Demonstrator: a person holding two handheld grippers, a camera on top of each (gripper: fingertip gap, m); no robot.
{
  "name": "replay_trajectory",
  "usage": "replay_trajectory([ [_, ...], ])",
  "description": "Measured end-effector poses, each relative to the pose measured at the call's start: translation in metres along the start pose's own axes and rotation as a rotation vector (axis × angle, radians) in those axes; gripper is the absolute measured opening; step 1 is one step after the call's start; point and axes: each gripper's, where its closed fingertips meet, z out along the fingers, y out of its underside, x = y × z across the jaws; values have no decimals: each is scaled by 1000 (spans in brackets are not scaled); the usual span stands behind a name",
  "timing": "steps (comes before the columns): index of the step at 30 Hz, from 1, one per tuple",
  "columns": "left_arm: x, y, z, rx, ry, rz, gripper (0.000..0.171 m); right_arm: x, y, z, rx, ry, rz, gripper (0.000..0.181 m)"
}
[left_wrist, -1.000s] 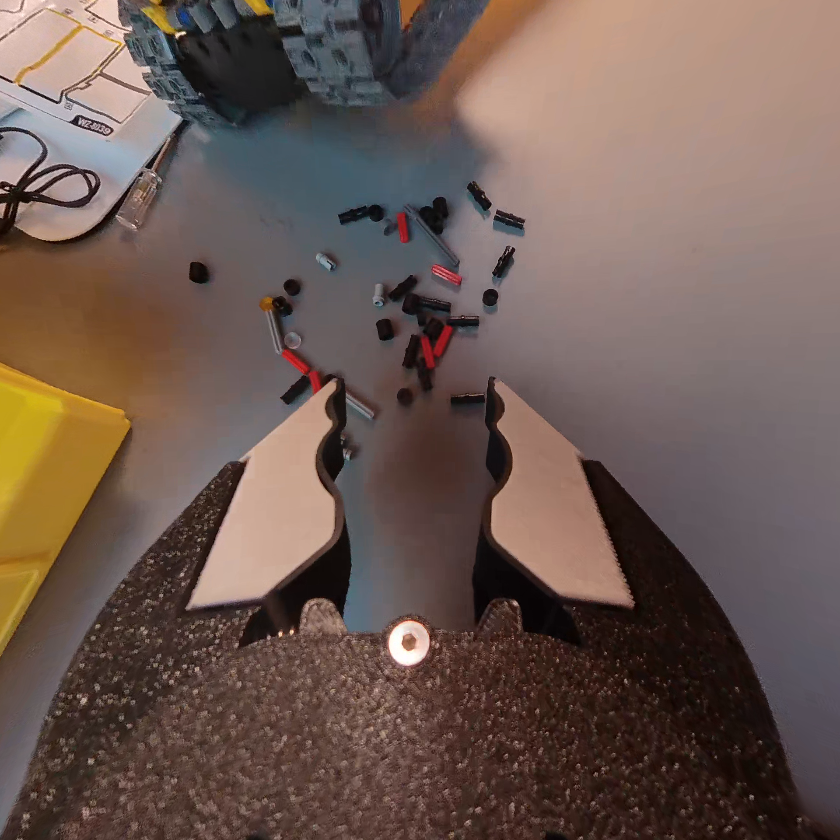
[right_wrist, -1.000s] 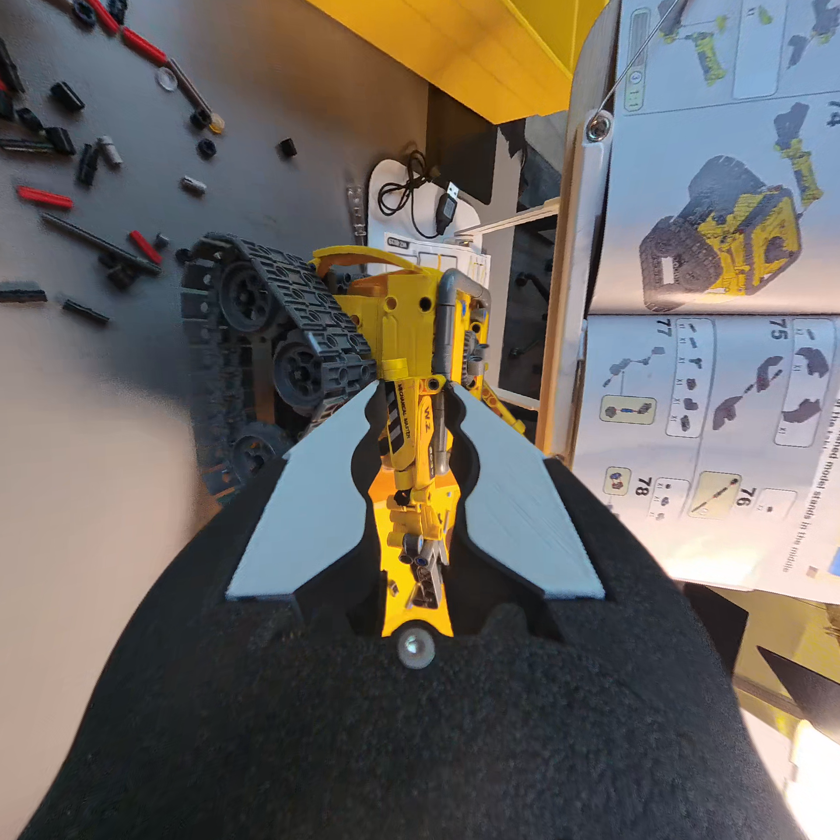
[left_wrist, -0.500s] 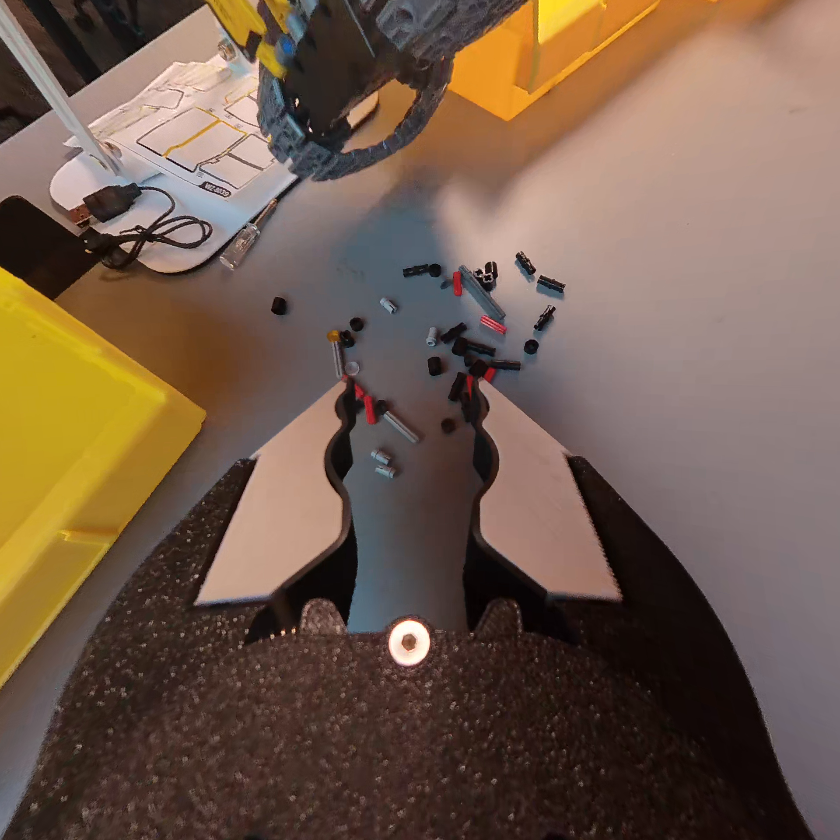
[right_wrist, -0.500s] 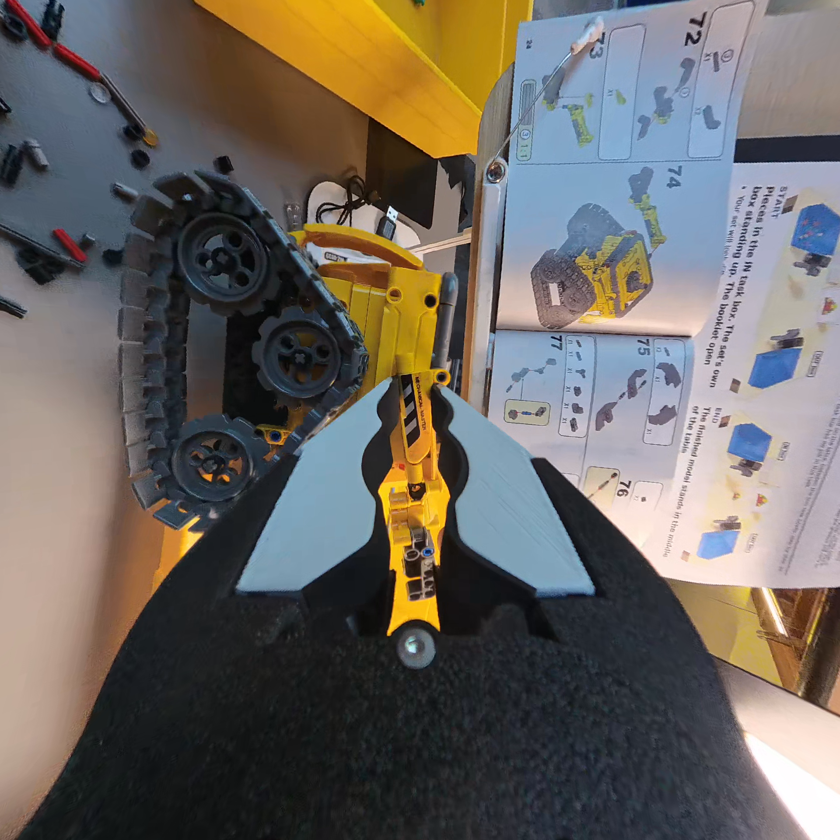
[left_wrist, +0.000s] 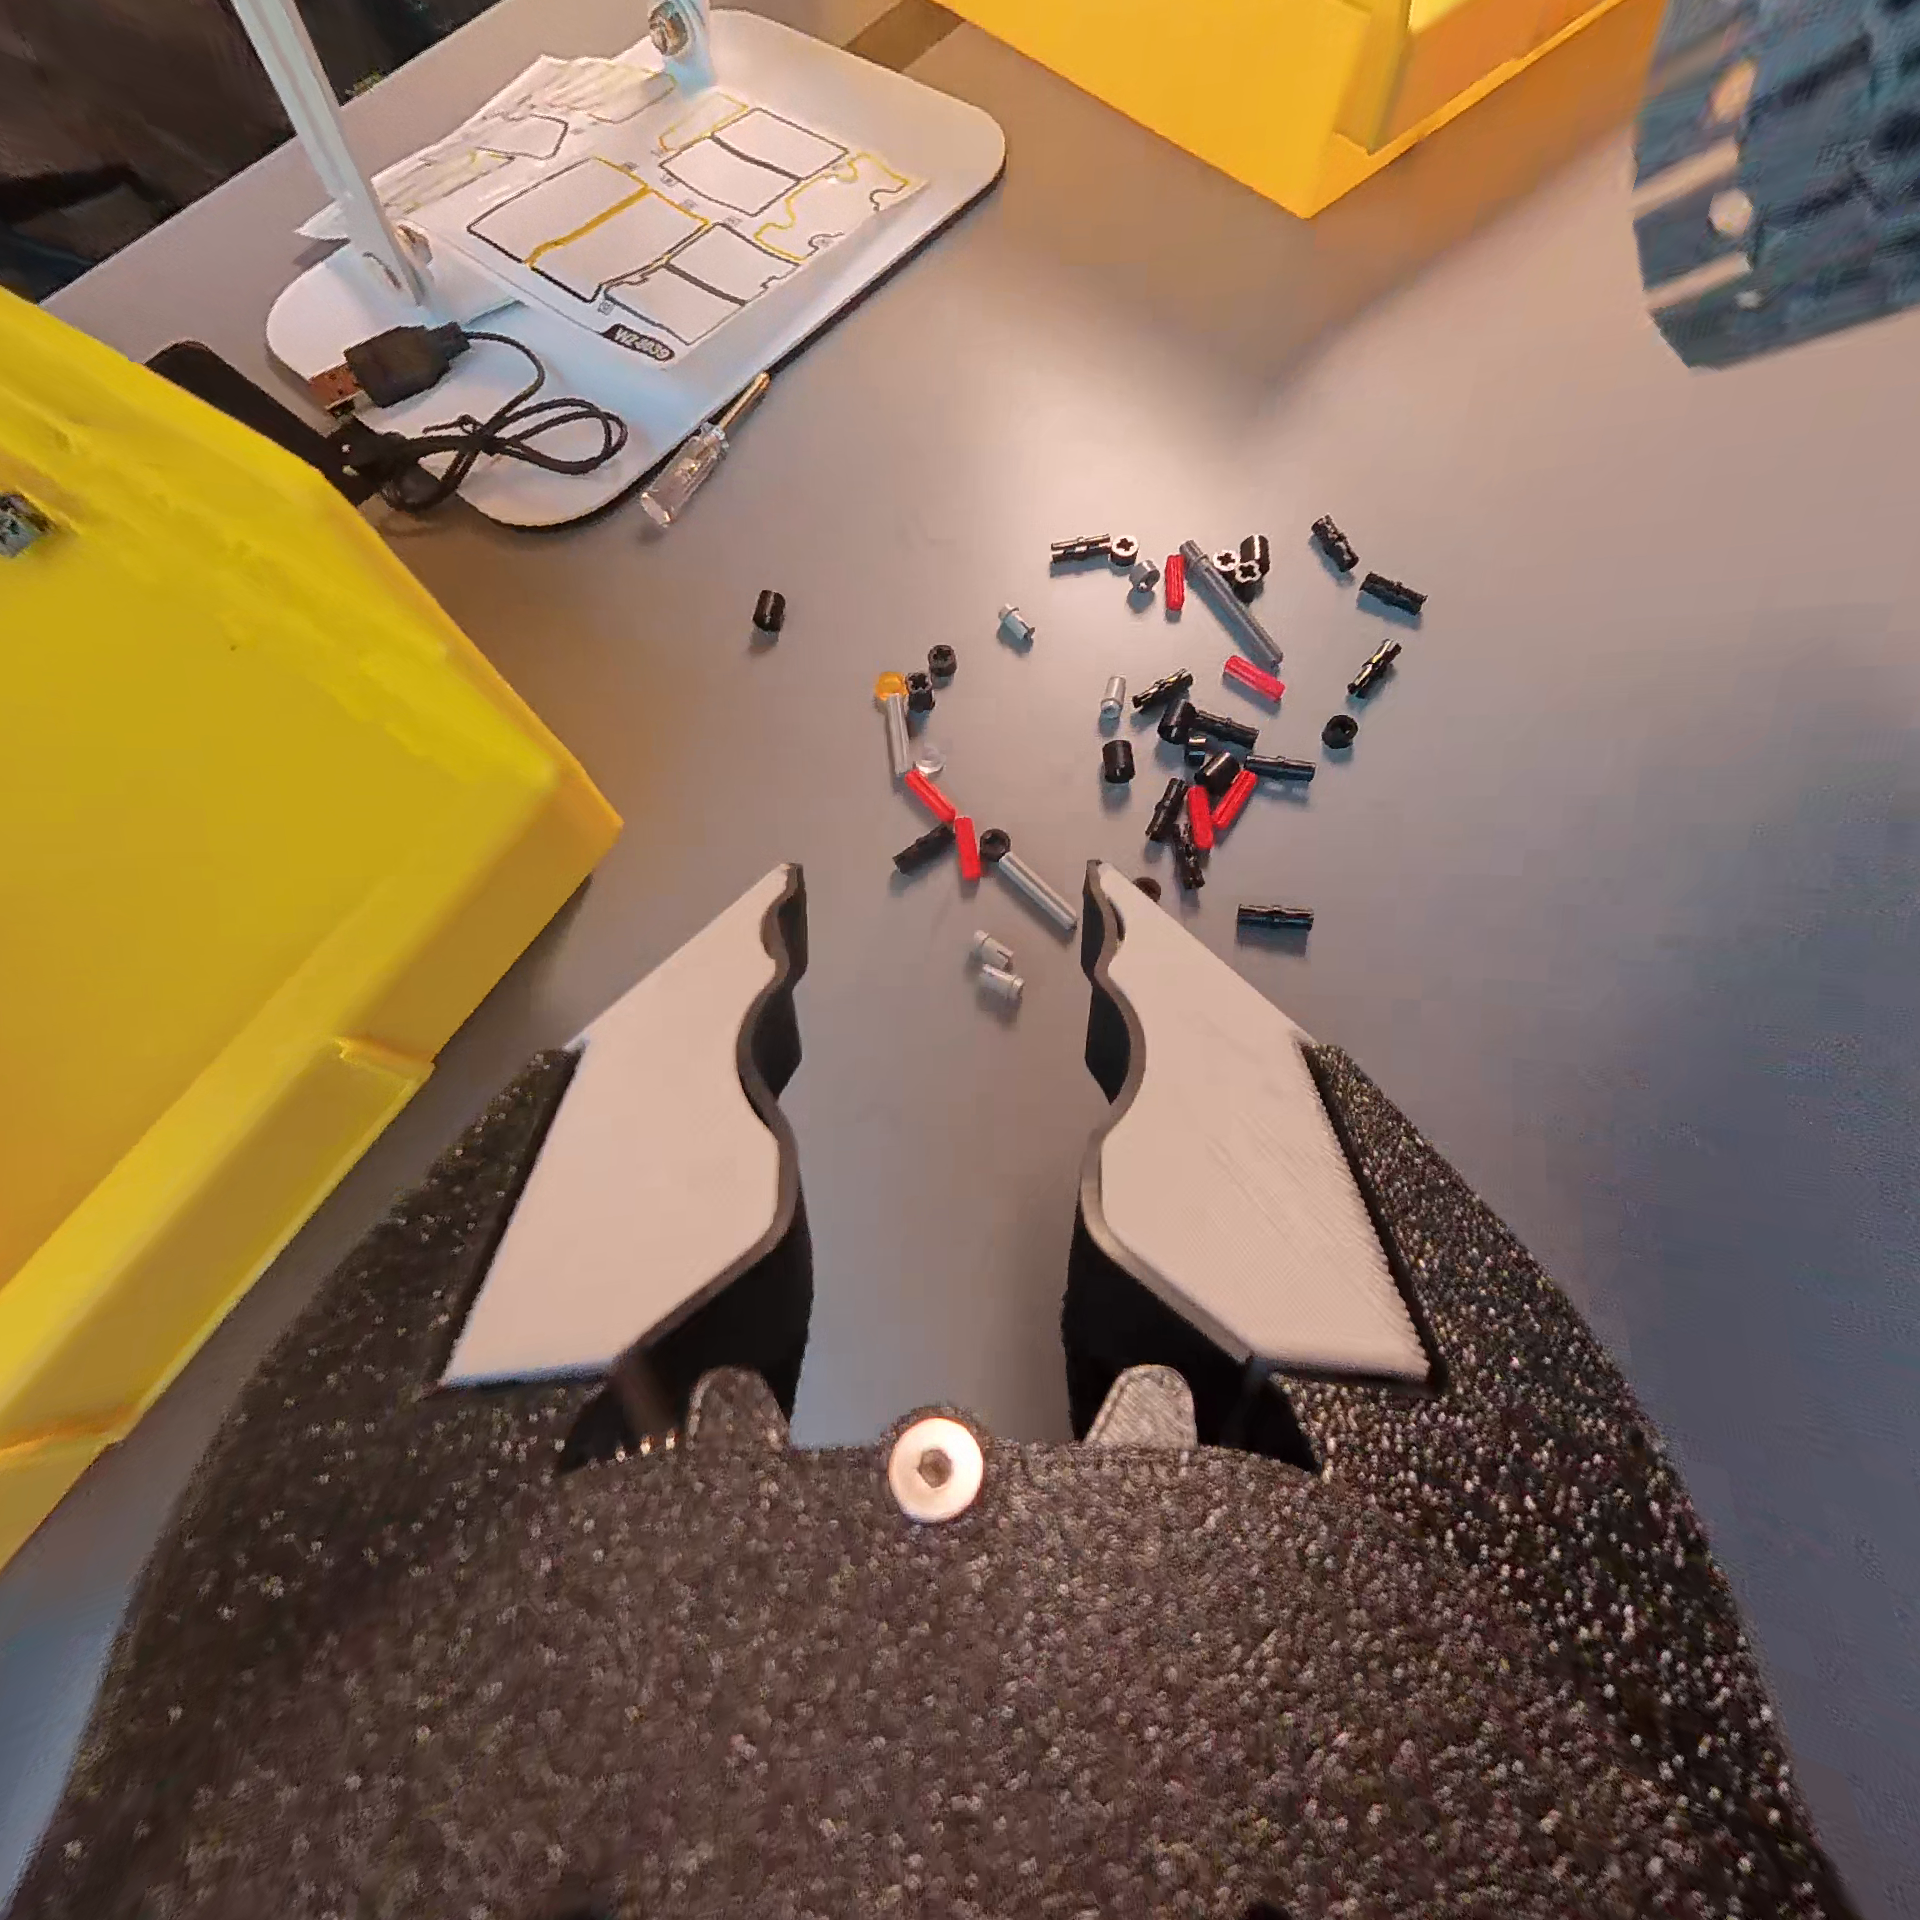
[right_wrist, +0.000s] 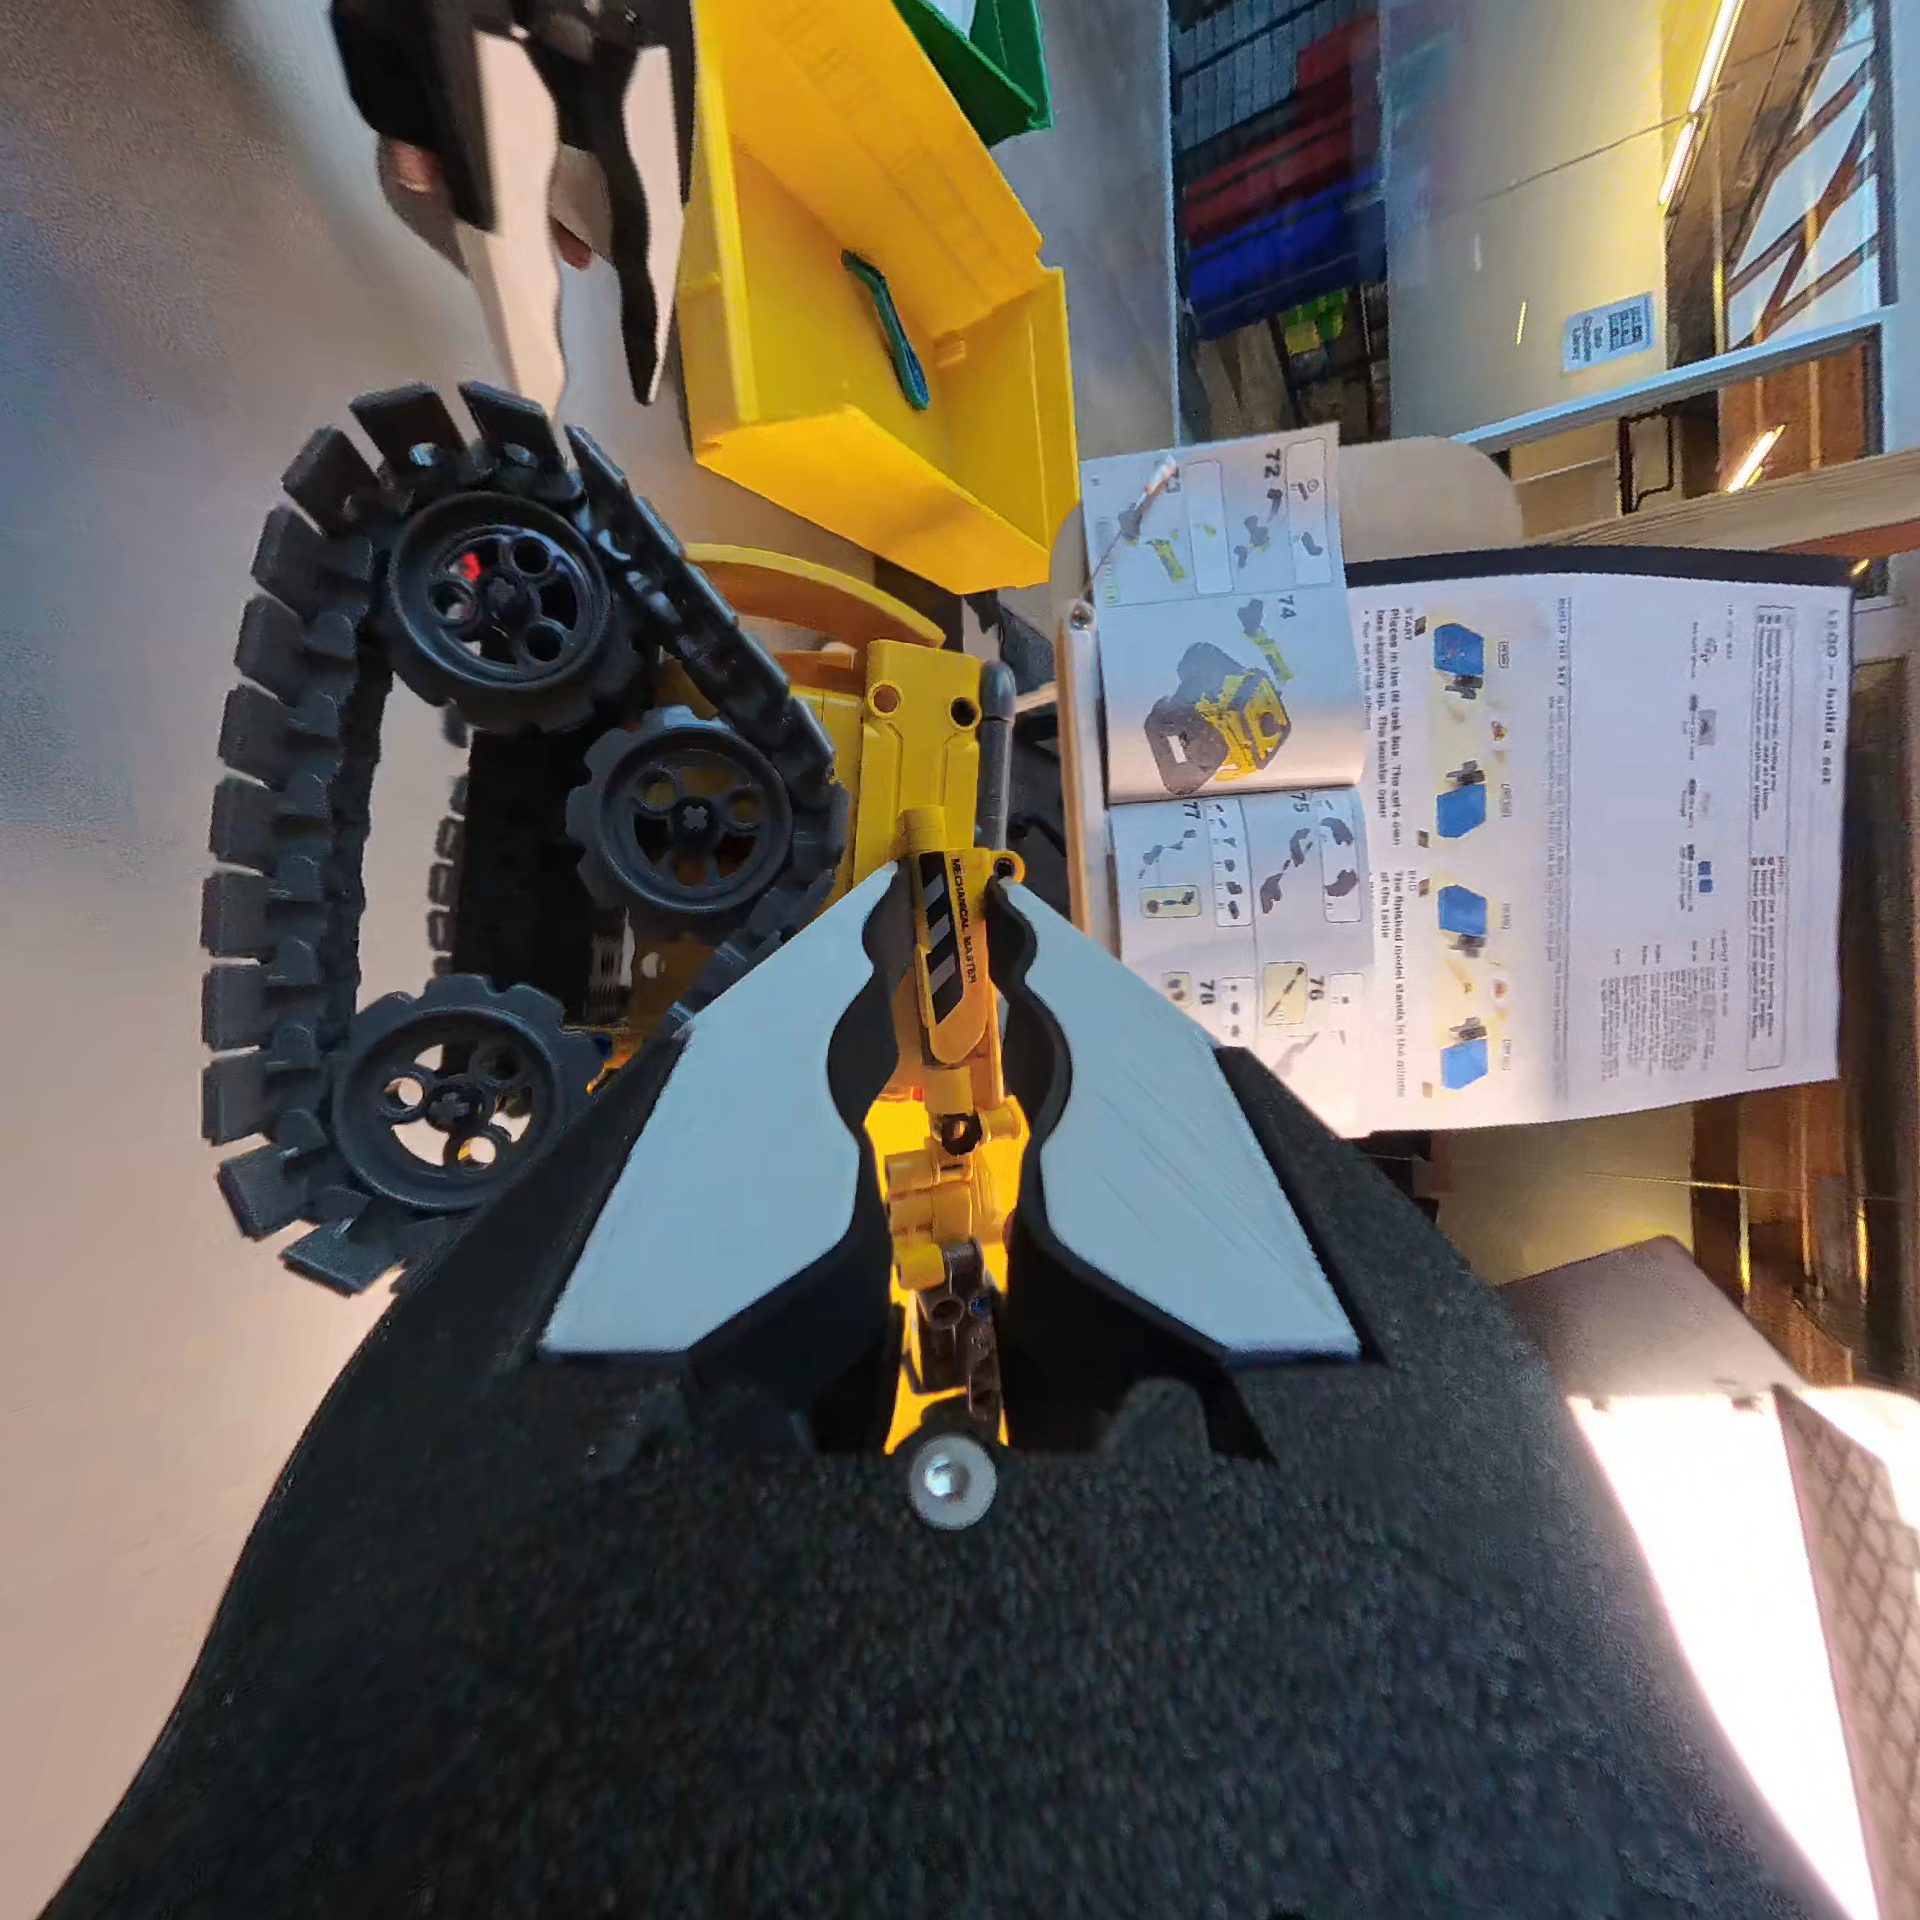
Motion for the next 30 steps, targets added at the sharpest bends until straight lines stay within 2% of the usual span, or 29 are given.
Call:
replay_trajectory([
  [6,6,17,-5,-52,-16,-16,51,-80,6,-9,8,103,-31,10],
  [10,20,29,-9,-77,-8,-26,51,-111,-1,-32,91,177,-6,12],
  [14,36,41,-3,-136,-15,-11,61,-137,7,-45,97,176,58,12],
  [15,38,42,-1,-141,-24,1,60,-142,12,-46,85,172,70,12],
  [19,22,38,5,-143,-139,-11,25,-159,30,-43,53,153,137,12],
  [22,20,33,12,-130,-104,-64,18,-159,33,-41,76,175,183,12],
  [24,20,32,17,-128,-85,-75,7,-158,33,-39,90,184,194,12],
  [30,14,23,28,-112,-63,-80,5,-155,29,-30,138,192,221,11],
])
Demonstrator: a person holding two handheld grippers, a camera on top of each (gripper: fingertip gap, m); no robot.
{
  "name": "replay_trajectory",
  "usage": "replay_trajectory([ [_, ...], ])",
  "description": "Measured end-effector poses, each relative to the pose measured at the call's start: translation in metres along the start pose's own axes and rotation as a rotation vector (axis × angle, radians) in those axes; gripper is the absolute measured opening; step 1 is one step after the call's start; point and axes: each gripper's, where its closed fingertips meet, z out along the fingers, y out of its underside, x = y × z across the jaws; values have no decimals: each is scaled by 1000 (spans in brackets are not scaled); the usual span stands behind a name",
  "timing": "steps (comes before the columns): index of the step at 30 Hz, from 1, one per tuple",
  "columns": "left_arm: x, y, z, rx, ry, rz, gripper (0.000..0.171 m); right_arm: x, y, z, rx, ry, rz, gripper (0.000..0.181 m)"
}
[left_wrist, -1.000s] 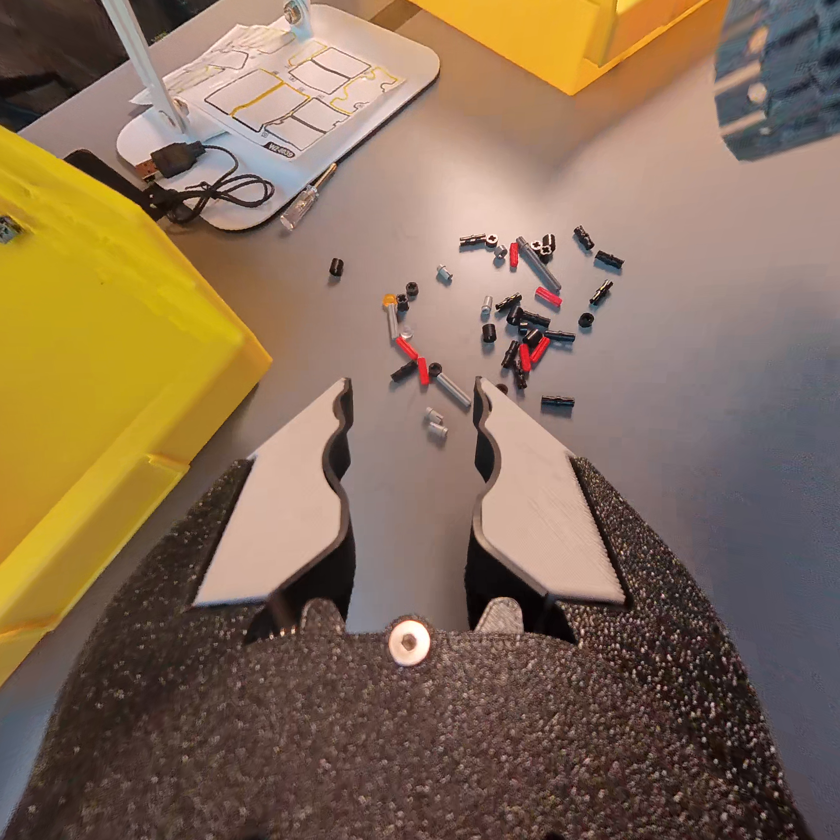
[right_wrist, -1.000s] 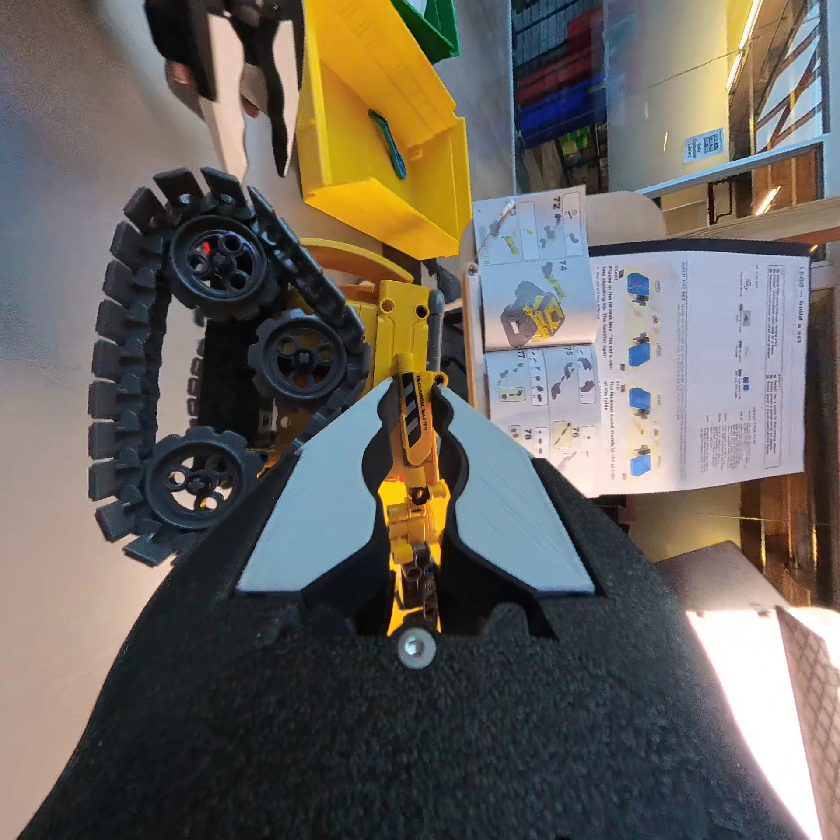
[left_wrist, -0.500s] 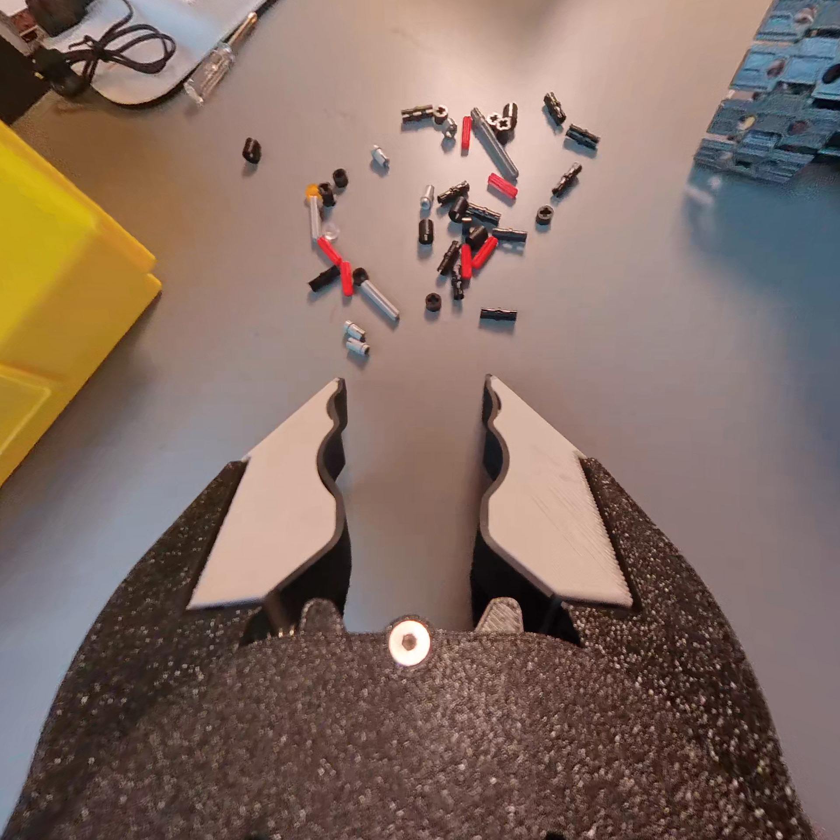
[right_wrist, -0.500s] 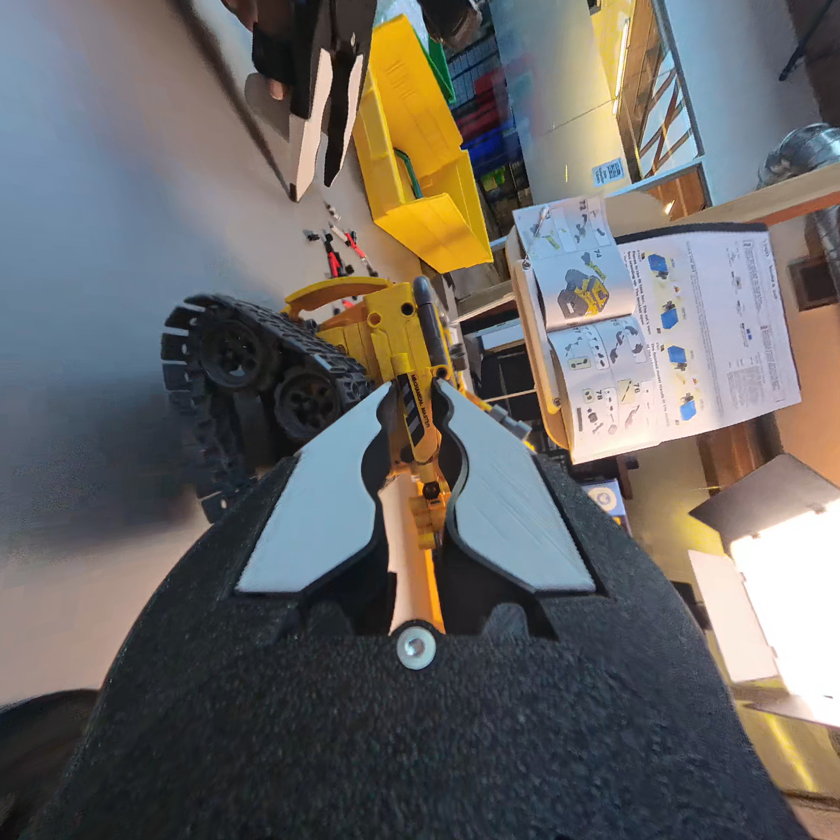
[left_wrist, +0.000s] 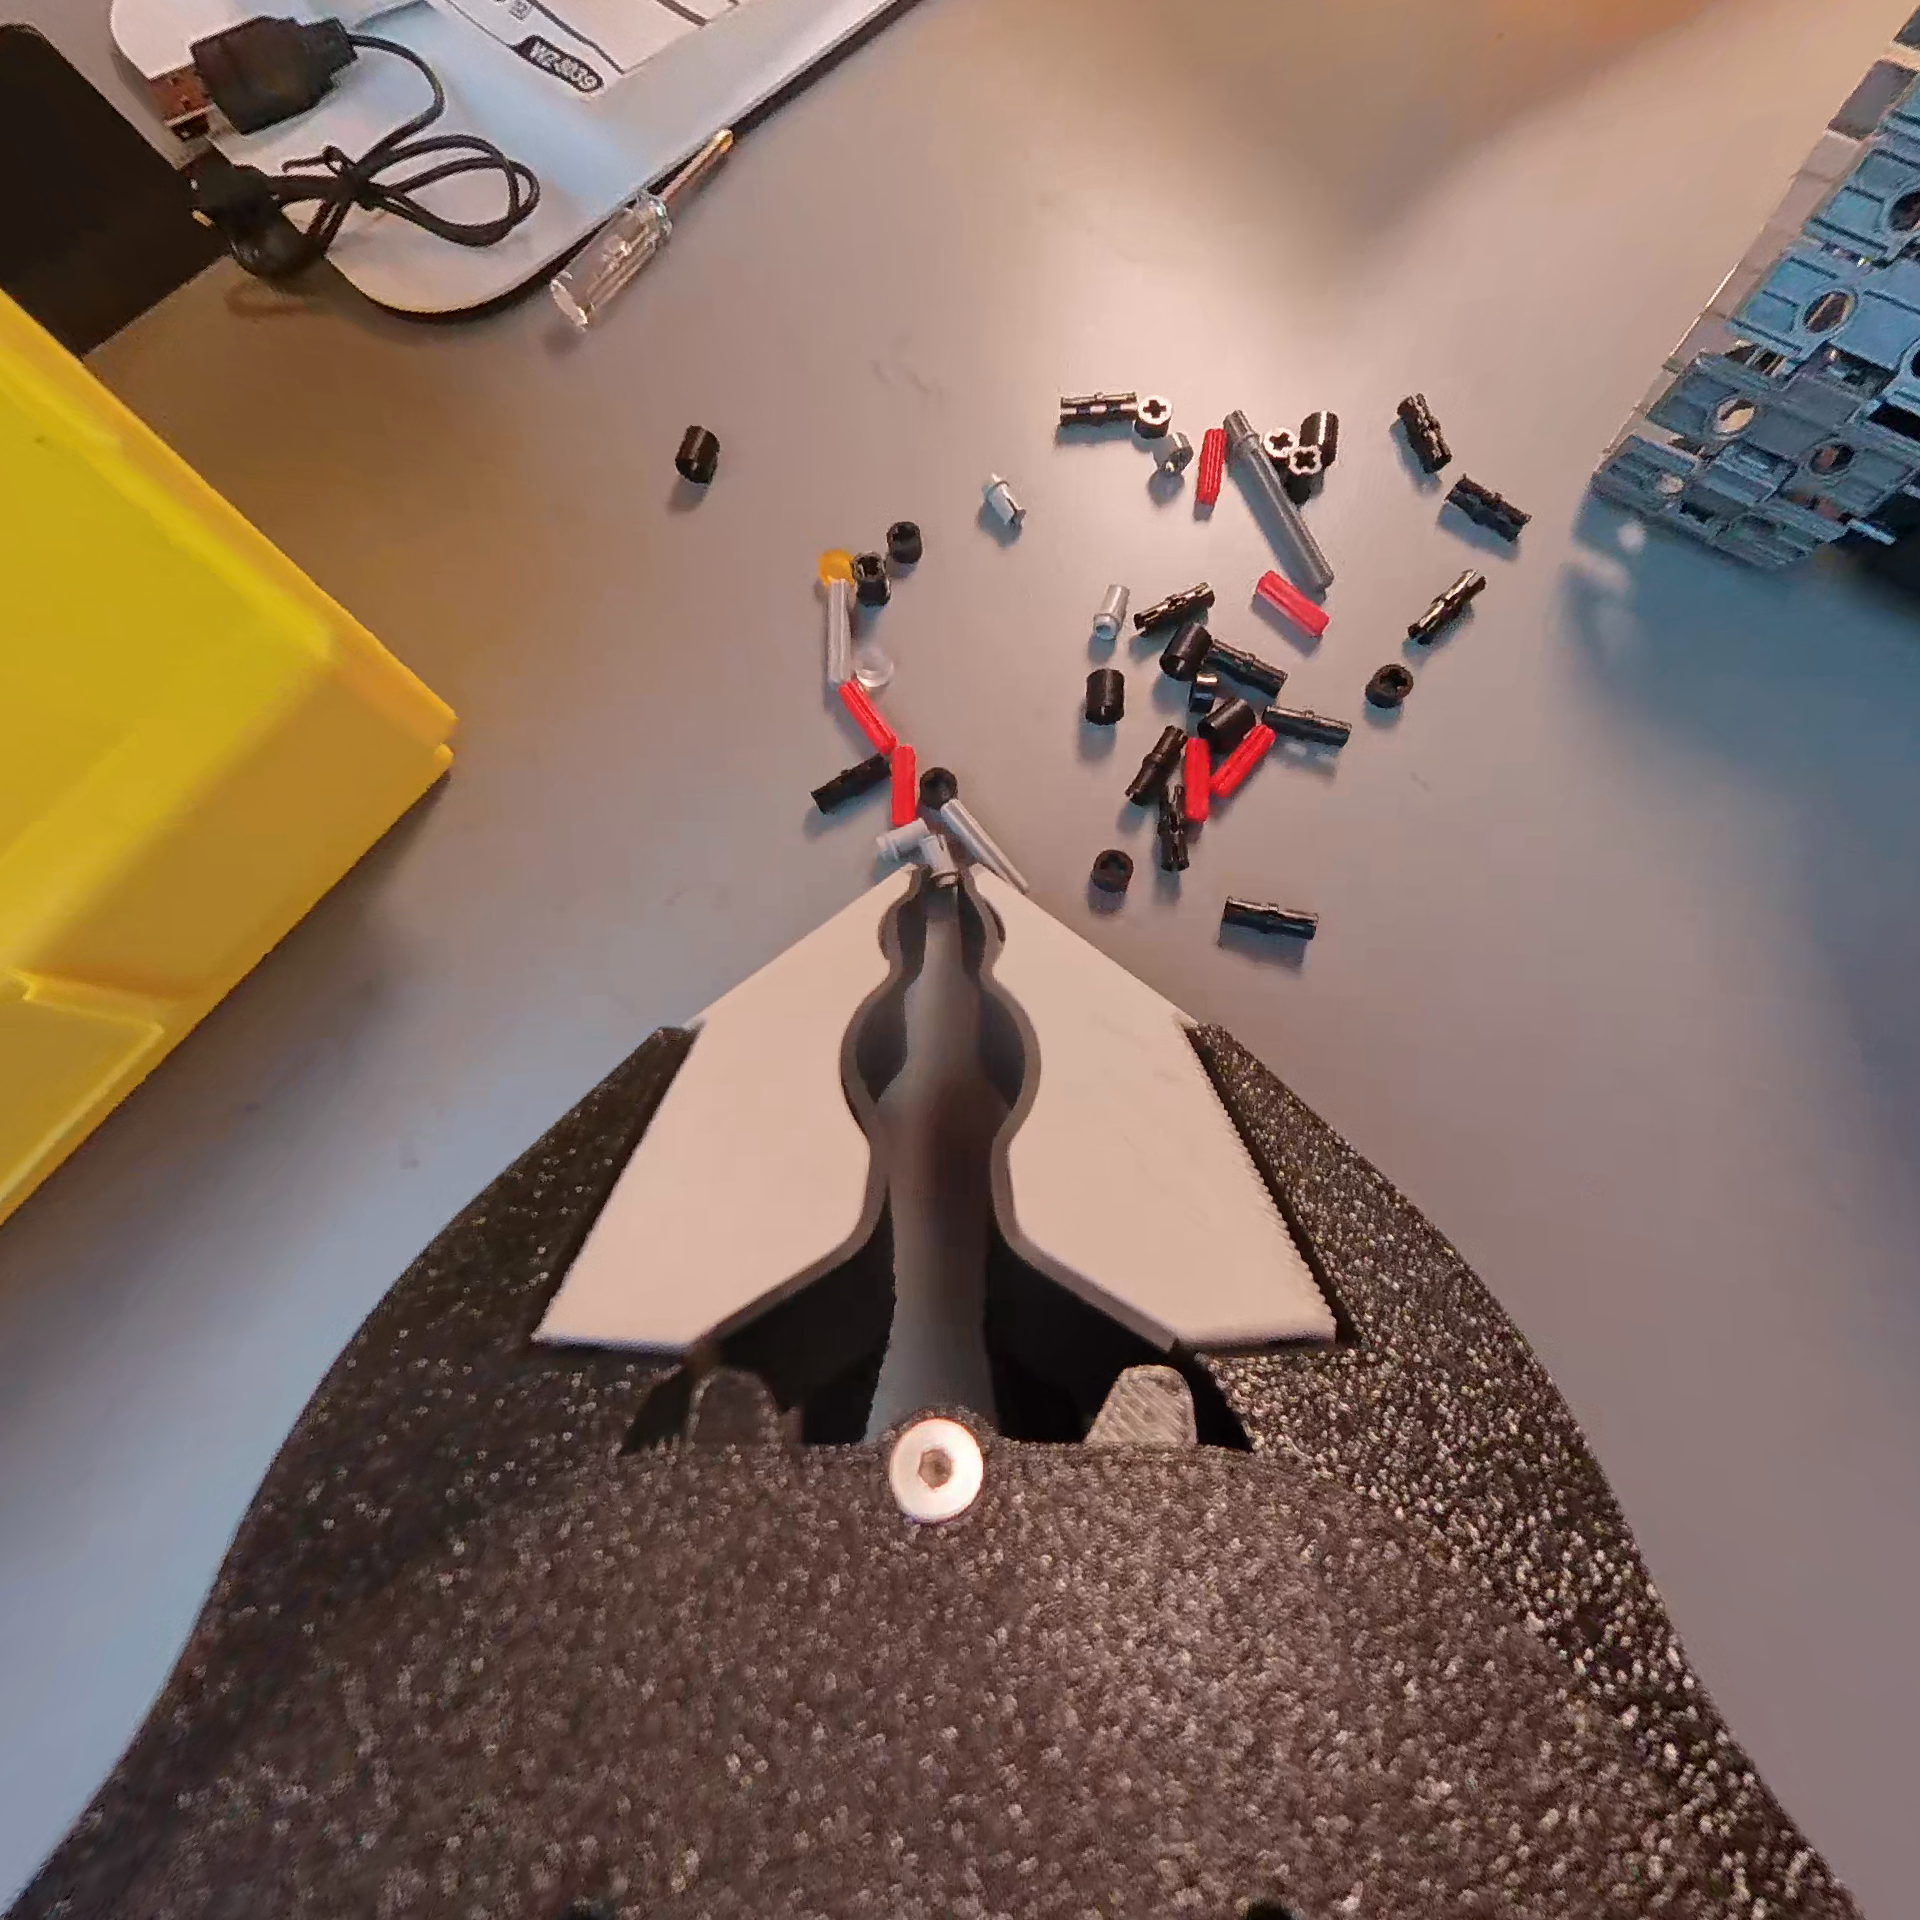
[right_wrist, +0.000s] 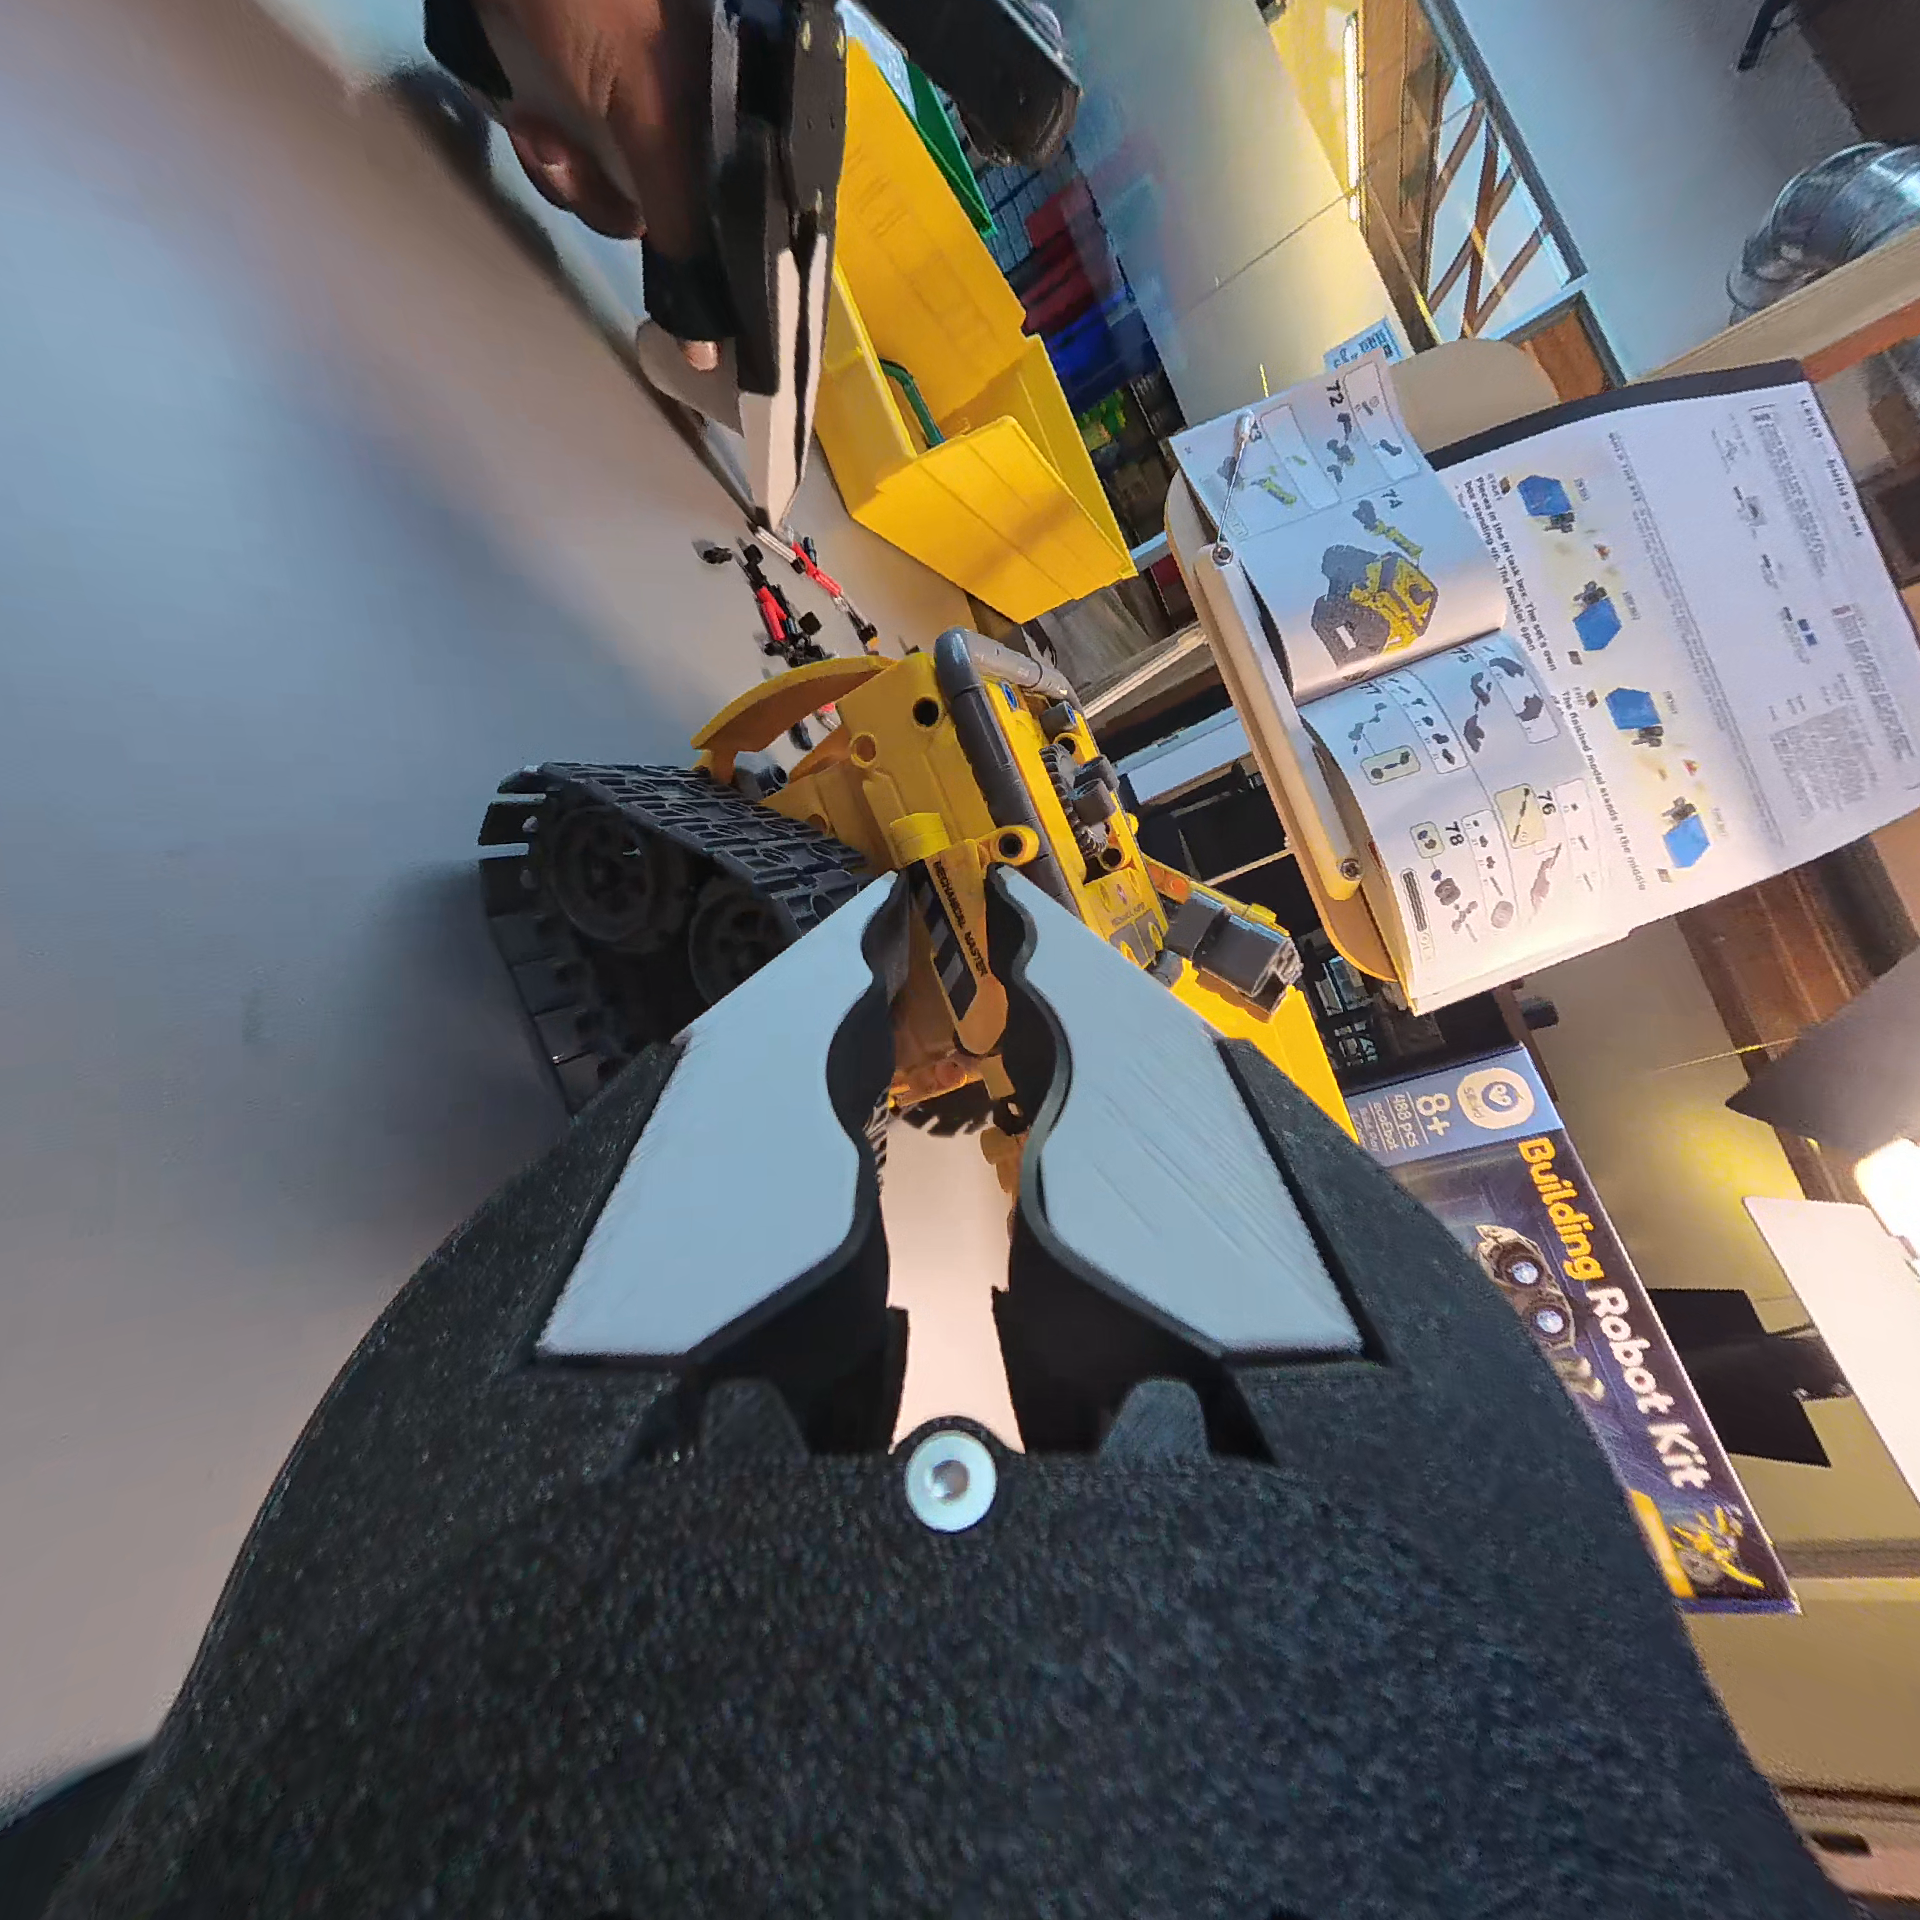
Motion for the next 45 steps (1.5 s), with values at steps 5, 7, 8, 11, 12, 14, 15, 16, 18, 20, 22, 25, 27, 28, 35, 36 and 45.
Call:
replay_trajectory([
  [5,-1,-12,2,50,5,4,16,1,-1,8,26,-11,12,11],
  [7,7,-25,-8,114,26,16,23,1,-1,10,43,-29,19,11],
  [8,15,-31,-14,148,51,15,27,1,-2,10,55,-41,30,11],
  [11,50,-48,-33,249,173,10,40,0,-5,14,69,-76,116,10],
  [12,61,-51,-38,273,204,22,42,-1,-7,16,69,-84,132,8],
  [14,84,-54,-44,306,252,60,46,-2,-12,22,63,-83,130,8],
  [15,94,-55,-47,319,271,81,46,-3,-14,25,64,-81,128,7],
  [16,103,-56,-48,331,289,98,46,-3,-16,27,69,-83,128,7],
  [18,119,-57,-50,354,322,119,46,2,-25,25,118,-79,152,8],
  [20,132,-57,-51,367,351,136,45,6,-32,18,162,-115,221,15],
  [22,144,-57,-52,372,373,155,45,17,-34,7,196,-117,286,19],
  [25,159,-60,-53,373,405,178,45,35,-11,-6,148,-115,366,40],
  [27,165,-60,-48,359,397,205,43,39,10,-11,90,-161,441,57],
  [28,168,-60,-45,353,401,218,42,37,20,-11,63,-189,476,64],
  [35,175,-63,-38,364,379,260,24,18,46,-2,52,-293,629,25],
  [36,175,-63,-38,366,379,255,23,20,41,-6,71,-295,631,12],
  [45,167,-64,-38,350,417,246,7,-6,-26,-43,177,-452,626,0],
])
